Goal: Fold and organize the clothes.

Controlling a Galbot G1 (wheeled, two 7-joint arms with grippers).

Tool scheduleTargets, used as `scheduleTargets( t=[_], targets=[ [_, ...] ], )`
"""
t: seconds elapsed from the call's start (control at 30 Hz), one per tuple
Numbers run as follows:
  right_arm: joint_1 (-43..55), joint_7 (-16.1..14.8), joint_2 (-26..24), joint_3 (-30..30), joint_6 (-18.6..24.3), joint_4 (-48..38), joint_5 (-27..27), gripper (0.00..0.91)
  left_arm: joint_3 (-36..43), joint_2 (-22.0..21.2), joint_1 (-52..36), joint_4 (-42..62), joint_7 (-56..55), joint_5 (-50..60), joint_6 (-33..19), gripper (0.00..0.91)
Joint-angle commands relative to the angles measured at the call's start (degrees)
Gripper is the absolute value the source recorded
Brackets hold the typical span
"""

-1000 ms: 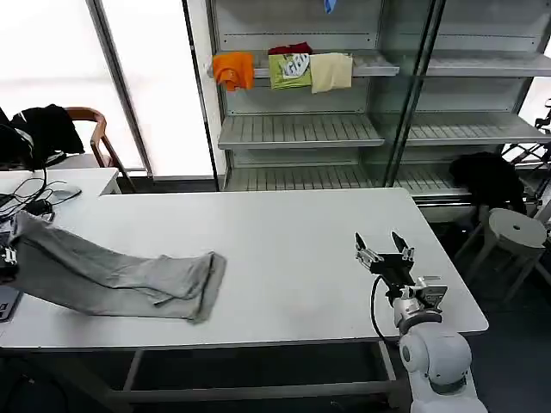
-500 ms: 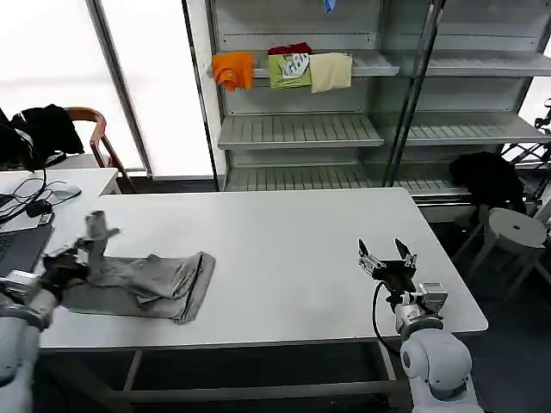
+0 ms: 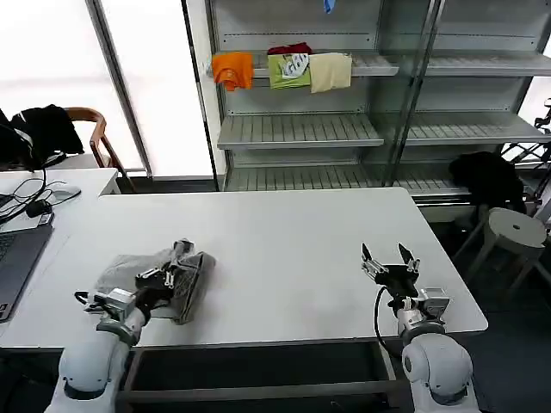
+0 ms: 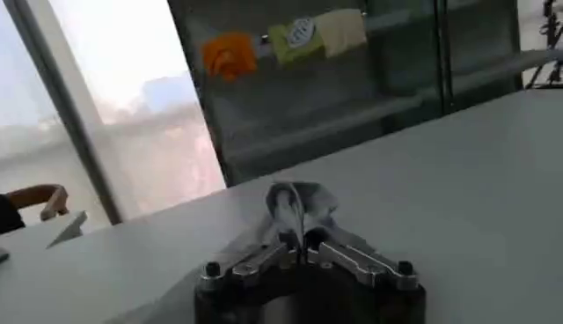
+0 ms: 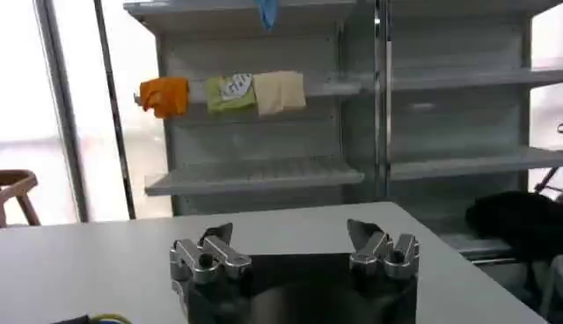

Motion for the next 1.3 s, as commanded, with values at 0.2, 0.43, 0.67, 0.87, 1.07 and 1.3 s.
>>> scheduleTargets(
  t=[0.2,0.43,0.67,0.87,1.07,1.3],
  targets=[
    [0.2,0.0,0.6,-0.8,0.6,-1.1,-0.8,0.907,6.1,-5.0,0.9,0.3,-2.1,3.1,2.1,0.907],
    [-0.3,0.0,0.6,-0.7,1.0,-1.0,-1.1,0.907,6.0,-4.3,3.0,-1.0,-2.5,4.3,1.7,0.907],
    [-0.4,0.0,0.8,-0.6,1.1,-0.9,-1.4,0.907,3.6,-3.0,7.7,-6.0,-2.7,-1.8,1.1,0.907],
    [-0.5,0.1,0.7,-0.8,1.0,-0.4,-1.7,0.907,-9.0,-0.8,5.9,-7.1,-6.3,-17.1,-2.3,0.907],
    [-0.3,0.0,1.0,-1.4,1.0,-0.8,-2.3,0.907,-20.1,8.9,2.4,4.0,-8.1,-26.6,-4.2,0.907],
    [0.0,0.1,1.3,-2.5,1.2,-1.6,-2.8,0.907,-19.7,14.3,-1.3,17.5,-10.7,-28.3,-3.7,0.907]
  ],
)
